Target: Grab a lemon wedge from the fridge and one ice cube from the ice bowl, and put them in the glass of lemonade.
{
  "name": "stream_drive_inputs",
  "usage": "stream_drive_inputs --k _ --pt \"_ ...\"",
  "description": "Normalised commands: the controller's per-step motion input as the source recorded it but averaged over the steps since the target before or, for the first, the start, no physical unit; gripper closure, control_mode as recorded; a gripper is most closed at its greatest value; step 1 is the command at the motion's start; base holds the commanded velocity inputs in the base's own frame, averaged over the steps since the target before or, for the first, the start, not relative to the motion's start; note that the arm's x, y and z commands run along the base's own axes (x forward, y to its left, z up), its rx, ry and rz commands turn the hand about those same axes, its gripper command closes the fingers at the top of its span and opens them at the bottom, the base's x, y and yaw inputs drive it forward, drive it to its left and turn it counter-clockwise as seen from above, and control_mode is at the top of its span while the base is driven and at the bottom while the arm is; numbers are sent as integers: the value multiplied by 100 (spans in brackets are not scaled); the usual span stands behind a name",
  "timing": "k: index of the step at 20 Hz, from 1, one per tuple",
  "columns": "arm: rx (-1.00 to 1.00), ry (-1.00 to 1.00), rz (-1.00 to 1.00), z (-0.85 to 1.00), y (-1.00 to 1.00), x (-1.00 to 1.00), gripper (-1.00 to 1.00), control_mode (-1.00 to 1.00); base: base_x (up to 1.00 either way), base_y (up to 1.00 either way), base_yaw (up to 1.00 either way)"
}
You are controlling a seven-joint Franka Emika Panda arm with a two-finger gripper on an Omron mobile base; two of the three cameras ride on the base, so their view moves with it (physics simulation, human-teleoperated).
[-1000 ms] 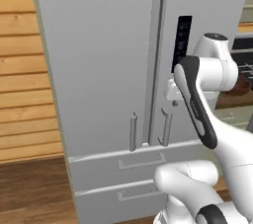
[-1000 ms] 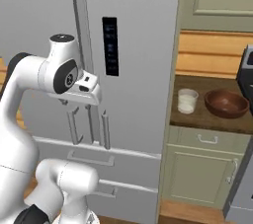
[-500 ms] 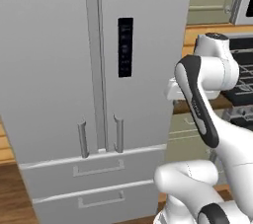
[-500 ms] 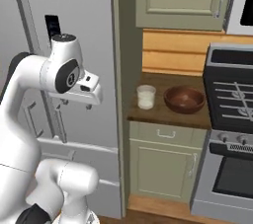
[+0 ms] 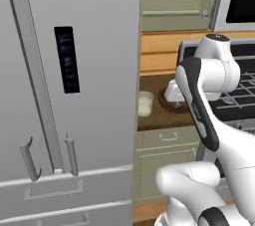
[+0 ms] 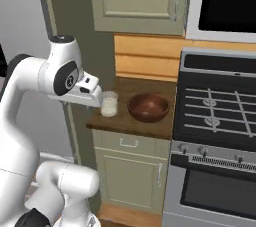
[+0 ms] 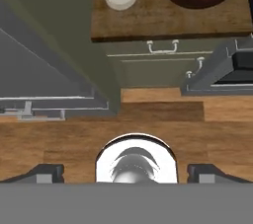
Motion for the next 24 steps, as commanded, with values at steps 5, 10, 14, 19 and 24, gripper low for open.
stream_drive_inputs --k 5,10,14,19,24 --pt "0 0 0 0 0 0 -100 100 92 -96 9" --pt "0 10 0 -20 0 20 -100 -100 80 -43 3" --pt "-2 63 -4 -100 4 98 -100 -100 0 0 0" --pt "-3 39 1 -96 22 83 -100 -100 0 0 0" --pt "2 -1 19 -26 0 42 -100 -100 0 0 0"
